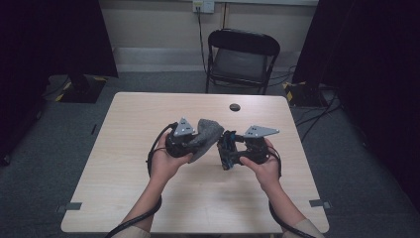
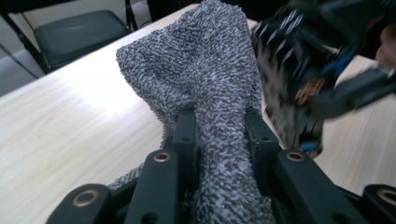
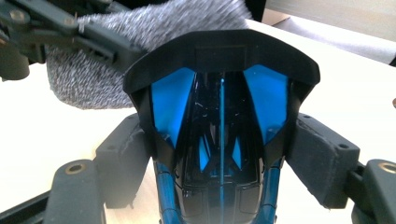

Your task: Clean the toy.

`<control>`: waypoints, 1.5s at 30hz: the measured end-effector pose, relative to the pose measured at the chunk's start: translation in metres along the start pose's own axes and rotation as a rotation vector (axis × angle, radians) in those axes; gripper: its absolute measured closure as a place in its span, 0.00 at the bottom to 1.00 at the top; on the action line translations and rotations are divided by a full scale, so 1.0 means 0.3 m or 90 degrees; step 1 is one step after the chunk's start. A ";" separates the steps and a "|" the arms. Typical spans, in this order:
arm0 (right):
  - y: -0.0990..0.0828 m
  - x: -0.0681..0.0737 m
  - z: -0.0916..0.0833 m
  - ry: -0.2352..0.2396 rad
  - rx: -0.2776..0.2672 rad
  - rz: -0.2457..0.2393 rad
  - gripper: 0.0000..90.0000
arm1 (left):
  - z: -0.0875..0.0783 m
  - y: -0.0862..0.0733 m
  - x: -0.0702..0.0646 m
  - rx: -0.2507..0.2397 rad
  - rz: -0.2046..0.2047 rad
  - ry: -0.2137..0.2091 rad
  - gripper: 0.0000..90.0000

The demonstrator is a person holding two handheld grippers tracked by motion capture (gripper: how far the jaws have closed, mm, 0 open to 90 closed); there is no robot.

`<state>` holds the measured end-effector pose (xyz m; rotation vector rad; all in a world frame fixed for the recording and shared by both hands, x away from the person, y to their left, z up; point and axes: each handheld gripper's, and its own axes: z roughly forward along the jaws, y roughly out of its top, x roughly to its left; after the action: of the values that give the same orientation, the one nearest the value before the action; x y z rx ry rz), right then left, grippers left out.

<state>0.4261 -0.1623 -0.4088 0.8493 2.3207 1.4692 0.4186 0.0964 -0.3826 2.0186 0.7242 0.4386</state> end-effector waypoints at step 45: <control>0.018 -0.004 -0.042 -0.007 -0.035 0.004 0.28 | 0.030 -0.042 -0.030 0.020 -0.008 -0.012 0.78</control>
<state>0.4223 -0.1705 -0.3986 0.8487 2.2606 1.5204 0.4128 0.0897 -0.3982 2.0436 0.7364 0.4027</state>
